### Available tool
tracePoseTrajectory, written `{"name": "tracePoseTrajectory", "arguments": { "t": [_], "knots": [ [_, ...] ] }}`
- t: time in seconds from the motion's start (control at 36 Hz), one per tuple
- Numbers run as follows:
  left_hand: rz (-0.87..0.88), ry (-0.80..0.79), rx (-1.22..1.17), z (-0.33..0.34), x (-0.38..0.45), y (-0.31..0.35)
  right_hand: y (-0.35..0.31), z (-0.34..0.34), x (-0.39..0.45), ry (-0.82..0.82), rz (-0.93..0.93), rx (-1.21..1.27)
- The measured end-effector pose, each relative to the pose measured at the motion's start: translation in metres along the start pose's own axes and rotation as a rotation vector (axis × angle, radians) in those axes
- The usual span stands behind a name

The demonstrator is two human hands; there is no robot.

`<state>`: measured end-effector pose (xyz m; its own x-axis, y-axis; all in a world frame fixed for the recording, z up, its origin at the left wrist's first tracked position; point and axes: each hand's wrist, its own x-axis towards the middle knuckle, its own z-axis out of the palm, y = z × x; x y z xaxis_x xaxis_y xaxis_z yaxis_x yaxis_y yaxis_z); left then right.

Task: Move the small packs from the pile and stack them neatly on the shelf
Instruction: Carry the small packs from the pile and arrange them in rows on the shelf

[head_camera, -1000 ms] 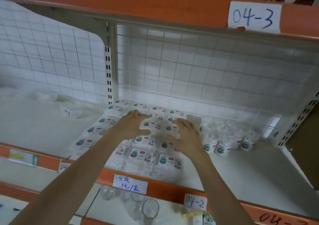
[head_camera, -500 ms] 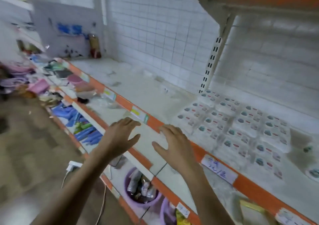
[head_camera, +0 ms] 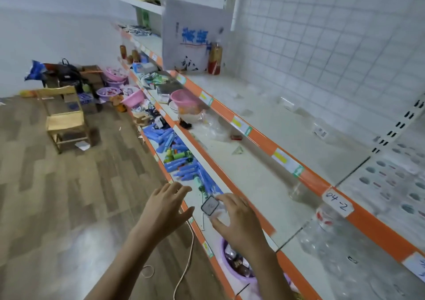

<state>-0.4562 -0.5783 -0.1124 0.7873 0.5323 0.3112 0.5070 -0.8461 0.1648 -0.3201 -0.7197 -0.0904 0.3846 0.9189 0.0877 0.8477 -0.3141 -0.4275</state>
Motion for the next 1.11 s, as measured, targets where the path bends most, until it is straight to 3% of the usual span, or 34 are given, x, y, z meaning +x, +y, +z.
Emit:
{"name": "tracePoseTrajectory", "arguments": {
  "t": [0.39, 0.69, 0.83, 0.94, 1.11],
  "knots": [
    [0.083, -0.028, -0.064, 0.044, 0.091, -0.058, 0.025, 0.001, 0.111, 0.034, 0.039, 0.044],
    [0.075, -0.084, -0.071, 0.035, 0.268, -0.129, 0.059, -0.043, 0.301, 0.234, -0.06, 0.074],
    [0.075, -0.006, -0.096, 0.014, 0.36, -0.158, 0.065, -0.078, 0.389, 0.29, -0.112, 0.048],
    [0.102, -0.015, -0.094, 0.006, 0.426, -0.184, 0.07, -0.094, 0.452, 0.282, -0.107, 0.029],
    [0.094, -0.196, -0.117, 0.024, 0.509, -0.221, 0.072, -0.089, 0.527, 0.163, -0.101, -0.068]
  ]
}}
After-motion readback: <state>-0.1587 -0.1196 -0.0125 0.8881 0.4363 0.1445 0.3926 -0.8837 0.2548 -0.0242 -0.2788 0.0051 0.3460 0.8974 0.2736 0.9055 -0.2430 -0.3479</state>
